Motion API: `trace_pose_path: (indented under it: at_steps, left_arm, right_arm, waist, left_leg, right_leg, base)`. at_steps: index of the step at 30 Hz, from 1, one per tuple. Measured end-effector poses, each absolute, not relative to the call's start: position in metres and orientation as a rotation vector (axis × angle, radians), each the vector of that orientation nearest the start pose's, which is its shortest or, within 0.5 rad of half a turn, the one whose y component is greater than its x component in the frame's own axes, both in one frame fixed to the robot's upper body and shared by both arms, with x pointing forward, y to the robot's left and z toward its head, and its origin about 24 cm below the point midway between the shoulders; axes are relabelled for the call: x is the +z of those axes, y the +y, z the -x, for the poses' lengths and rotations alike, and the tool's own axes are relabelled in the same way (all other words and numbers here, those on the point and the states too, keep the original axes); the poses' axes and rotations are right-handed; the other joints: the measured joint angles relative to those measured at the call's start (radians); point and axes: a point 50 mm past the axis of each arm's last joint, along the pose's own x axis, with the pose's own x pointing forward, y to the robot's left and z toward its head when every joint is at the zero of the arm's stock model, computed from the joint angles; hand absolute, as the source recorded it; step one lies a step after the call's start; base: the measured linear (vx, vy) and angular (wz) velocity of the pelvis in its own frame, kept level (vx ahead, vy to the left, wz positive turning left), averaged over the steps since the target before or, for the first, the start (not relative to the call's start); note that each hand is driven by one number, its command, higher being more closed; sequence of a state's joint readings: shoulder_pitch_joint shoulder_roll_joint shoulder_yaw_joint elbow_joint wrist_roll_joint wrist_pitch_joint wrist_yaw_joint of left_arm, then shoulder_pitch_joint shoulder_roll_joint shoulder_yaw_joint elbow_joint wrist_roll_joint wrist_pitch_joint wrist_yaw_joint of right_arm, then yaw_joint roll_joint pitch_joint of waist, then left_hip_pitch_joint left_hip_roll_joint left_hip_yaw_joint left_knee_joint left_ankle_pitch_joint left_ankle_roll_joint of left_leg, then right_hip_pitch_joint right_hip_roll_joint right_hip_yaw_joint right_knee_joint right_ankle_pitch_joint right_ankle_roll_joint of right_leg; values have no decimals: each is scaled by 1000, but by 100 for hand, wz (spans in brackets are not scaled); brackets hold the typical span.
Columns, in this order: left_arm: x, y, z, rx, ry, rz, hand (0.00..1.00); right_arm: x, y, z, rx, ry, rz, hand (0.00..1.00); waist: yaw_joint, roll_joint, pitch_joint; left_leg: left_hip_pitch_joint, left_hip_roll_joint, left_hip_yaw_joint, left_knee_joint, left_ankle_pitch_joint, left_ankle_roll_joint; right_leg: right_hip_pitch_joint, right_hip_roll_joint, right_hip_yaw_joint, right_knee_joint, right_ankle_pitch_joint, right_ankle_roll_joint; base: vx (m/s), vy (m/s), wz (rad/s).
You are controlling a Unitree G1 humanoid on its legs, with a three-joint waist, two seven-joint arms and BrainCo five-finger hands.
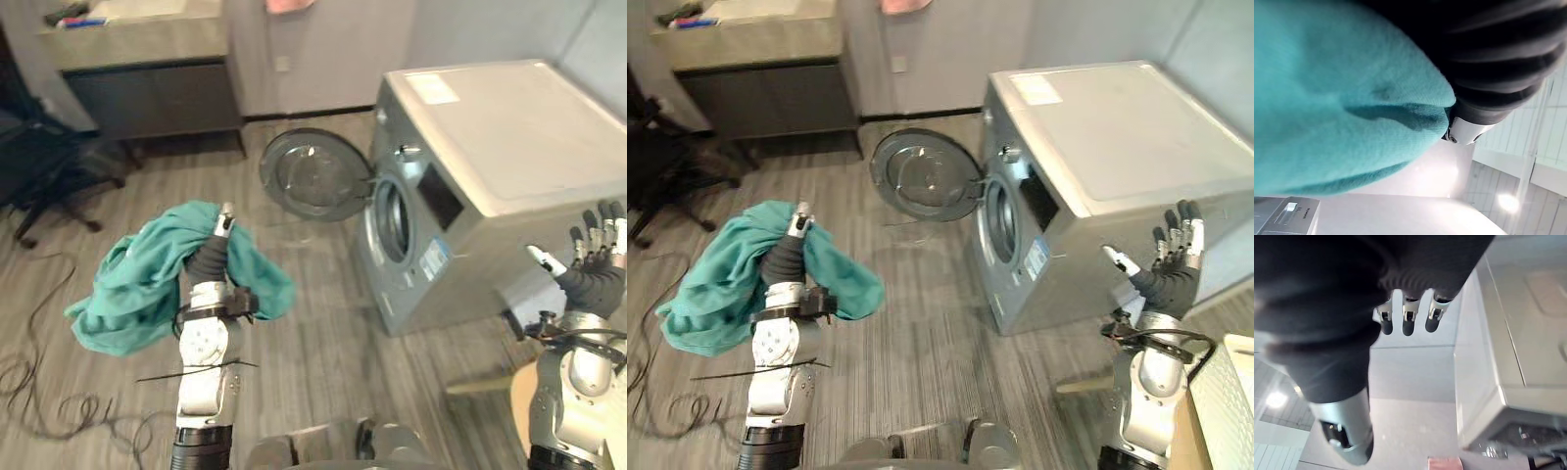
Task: Pick up the laundry basket with both hands and put the clothes into the washing machine.
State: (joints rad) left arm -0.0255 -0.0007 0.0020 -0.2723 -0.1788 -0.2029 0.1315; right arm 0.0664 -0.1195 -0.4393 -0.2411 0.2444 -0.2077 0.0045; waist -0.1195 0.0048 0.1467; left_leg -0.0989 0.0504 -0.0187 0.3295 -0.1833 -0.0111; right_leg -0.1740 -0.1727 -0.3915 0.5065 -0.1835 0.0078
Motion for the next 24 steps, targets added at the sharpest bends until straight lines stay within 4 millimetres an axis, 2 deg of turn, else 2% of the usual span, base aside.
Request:
trace_pose_path:
  at_steps: [1,2,3,4,6,7,8,9,10,11,12,13,14,16,18,19,20,21,22,23,24]
  left_arm:
    - [128,154,-245,103,-488,215,100]
    - [127,155,-246,102,-484,208,100]
    - [125,156,-247,104,-471,191,100]
    - [124,155,-247,96,-462,185,100]
    - [122,150,-247,72,-455,174,100]
    - [118,144,-249,44,-435,176,100]
    - [113,138,-247,29,-410,197,100]
    - [110,137,-245,30,-396,207,100]
    - [101,137,-240,42,-360,220,100]
    - [91,137,-233,54,-318,229,100]
    - [87,138,-230,59,-298,226,100]
    - [83,136,-227,52,-279,227,100]
    - [81,133,-225,36,-267,228,100]
    - [79,133,-224,25,-260,235,100]
    - [75,133,-225,24,-241,235,100]
    - [69,133,-225,20,-214,238,100]
    - [66,133,-224,19,-192,237,100]
    - [64,134,-223,22,-187,236,100]
    - [60,136,-219,35,-170,235,100]
    - [55,139,-214,54,-147,233,100]
    - [53,143,-212,64,-137,216,100]
  right_arm:
    - [115,-265,-210,-380,-452,-23,0]
    - [112,-261,-210,-372,-441,-34,0]
    - [109,-259,-209,-371,-429,-41,0]
    - [105,-258,-206,-375,-411,-47,0]
    - [96,-258,-201,-372,-367,-41,0]
    - [90,-259,-196,-368,-330,-35,0]
    - [84,-255,-194,-353,-296,-41,0]
    - [81,-252,-193,-338,-282,-44,0]
    - [74,-244,-192,-306,-247,-53,0]
    - [67,-237,-189,-287,-217,-67,0]
    - [64,-235,-186,-290,-203,-75,0]
    - [59,-235,-182,-307,-183,-86,0]
    - [53,-233,-178,-335,-156,-111,0]
    - [45,-233,-177,-355,-120,-118,0]
    - [33,-233,-178,-362,-64,-124,0]
    - [25,-233,-179,-363,-29,-128,0]
    - [19,-232,-182,-359,1,-128,0]
    - [16,-231,-184,-359,12,-126,0]
    - [15,-234,-185,-386,17,-123,0]
    - [15,-237,-185,-394,21,-105,0]
    - [10,-233,-187,-391,40,-121,0]
  waist:
    - [7,-14,17]
    - [22,-31,9]
    - [19,-27,6]
    - [22,-15,3]
    - [20,-1,1]
    - [11,16,-4]
    - [-6,33,0]
    - [-5,40,3]
    - [2,54,4]
    - [8,57,-1]
    - [24,52,-5]
    - [30,54,-15]
    - [29,53,-16]
    - [30,43,-18]
    - [33,36,-17]
    - [39,33,-16]
    - [48,29,-18]
    - [50,29,-18]
    - [50,41,-25]
    - [54,65,-45]
    - [56,35,-47]
  left_leg:
    - [45,2,0,-49,12,-13]
    - [55,-4,4,-60,12,-21]
    - [52,2,-12,-45,-15,-58]
    - [48,26,-12,-29,-27,-55]
    - [49,57,-17,-5,-58,-78]
    - [23,73,-4,62,-78,-109]
    - [-35,108,42,222,-86,-125]
    - [-64,135,74,325,-75,-142]
    - [-112,213,150,522,-11,-175]
    - [-150,292,226,677,106,-141]
    - [-169,331,269,743,120,-127]
    - [-188,381,325,808,103,-98]
    - [-214,445,395,836,52,-19]
    - [-231,475,432,775,20,19]
    - [-251,455,402,597,18,20]
    - [-252,423,341,447,22,12]
    - [-247,367,247,277,41,-17]
    - [-237,336,182,187,55,-39]
    - [-200,280,39,11,89,-79]
    - [-168,248,-71,-62,181,-155]
    - [-175,225,-57,-15,163,-185]
  right_leg:
    - [-35,-23,-69,75,-43,-31]
    - [-24,-17,-98,-13,-37,-16]
    - [15,3,-139,-104,6,-53]
    - [33,32,-156,-129,4,-59]
    - [53,59,-172,-137,-15,-61]
    - [74,76,-182,-158,-19,-62]
    - [107,99,-187,-177,-23,-57]
    - [127,111,-183,-182,-26,-54]
    - [173,139,-160,-194,-32,-54]
    - [216,156,-112,-222,-37,-60]
    - [232,159,-89,-235,-37,-60]
    - [248,157,-56,-253,-37,-59]
    - [276,144,-5,-284,-34,-55]
    - [280,121,47,-303,-20,-31]
    - [287,96,101,-330,-2,-1]
    - [293,79,136,-346,7,14]
    - [291,61,176,-354,14,26]
    - [290,52,194,-355,19,34]
    - [288,42,231,-359,23,47]
    - [283,39,275,-375,23,106]
    - [287,10,295,-387,20,131]
  base:
    - [66,-115,23]
    - [106,-133,23]
    - [172,-68,12]
    - [211,-90,16]
    - [216,-82,9]
    - [258,-62,16]
    - [218,-31,5]
    - [202,-42,-44]
    - [230,-18,-88]
    - [224,8,-106]
    - [194,48,-105]
    - [262,103,-102]
    - [271,124,-93]
    - [226,159,-82]
    - [211,238,-83]
    - [250,356,-89]
    - [250,394,-92]
    - [305,604,-99]
    - [297,684,-124]
    - [276,696,-132]
    - [211,500,-100]
